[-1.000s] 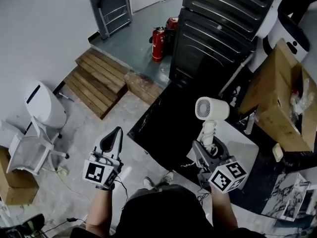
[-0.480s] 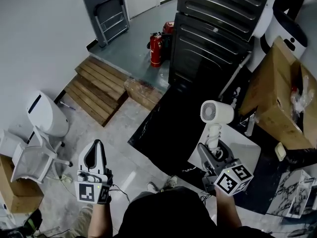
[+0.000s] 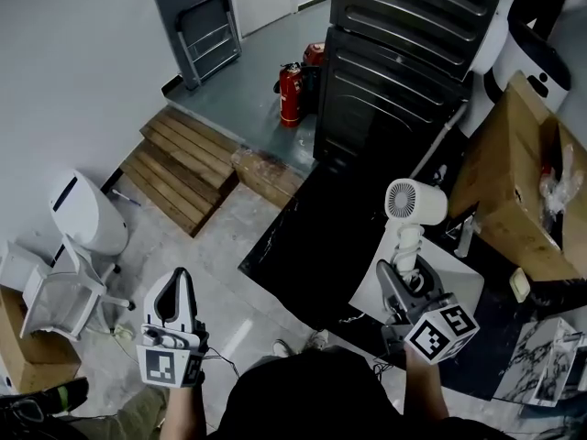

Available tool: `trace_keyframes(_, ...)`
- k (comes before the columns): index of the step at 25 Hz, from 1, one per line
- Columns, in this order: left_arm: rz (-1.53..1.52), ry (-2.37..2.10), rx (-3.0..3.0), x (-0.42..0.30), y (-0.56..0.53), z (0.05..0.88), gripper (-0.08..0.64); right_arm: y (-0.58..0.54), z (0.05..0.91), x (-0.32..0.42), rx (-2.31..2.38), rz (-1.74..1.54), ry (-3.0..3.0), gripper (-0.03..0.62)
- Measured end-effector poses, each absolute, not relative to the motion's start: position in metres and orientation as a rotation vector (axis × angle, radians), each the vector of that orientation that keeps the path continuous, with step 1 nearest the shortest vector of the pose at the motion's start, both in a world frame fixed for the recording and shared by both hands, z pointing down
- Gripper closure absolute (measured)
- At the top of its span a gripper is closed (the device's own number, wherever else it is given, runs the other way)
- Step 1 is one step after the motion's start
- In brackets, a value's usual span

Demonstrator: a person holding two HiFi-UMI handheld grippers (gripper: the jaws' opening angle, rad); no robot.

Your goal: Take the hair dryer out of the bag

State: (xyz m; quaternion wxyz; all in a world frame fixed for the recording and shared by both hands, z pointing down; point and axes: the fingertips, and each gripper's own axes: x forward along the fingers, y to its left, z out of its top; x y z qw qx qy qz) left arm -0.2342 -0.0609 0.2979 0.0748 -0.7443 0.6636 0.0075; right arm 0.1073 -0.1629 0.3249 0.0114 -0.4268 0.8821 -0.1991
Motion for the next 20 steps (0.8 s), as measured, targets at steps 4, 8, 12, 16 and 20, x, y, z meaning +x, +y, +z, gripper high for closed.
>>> trace_keyframes(4,0.029,1.977,-2.248,-0.23,-0.065,0.296,0.538,-0.165,0.32,0.108,-1.322,-0.64,2.731,0.334)
trace_keyframes(8,0.029,1.954,-2.26,-0.226,-0.07,0.294,0.538,-0.167,0.315,0.109,-1.329,-0.604,2.729,0.334)
trace_keyframes(12,0.047,1.948,-2.273,-0.224,-0.074,0.295,0.538,-0.167,0.313,0.107,-1.342,-0.568,2.738,0.334)
trace_keyframes(16,0.045,1.944,-2.282,-0.223,-0.077,0.297,0.538,-0.167,0.312,0.106,-1.343,-0.542,2.755,0.334)
trace_keyframes(20,0.042,1.936,-2.288,-0.222,-0.079,0.296,0.538,-0.165,0.311,0.103,-1.338,-0.542,2.756,0.334)
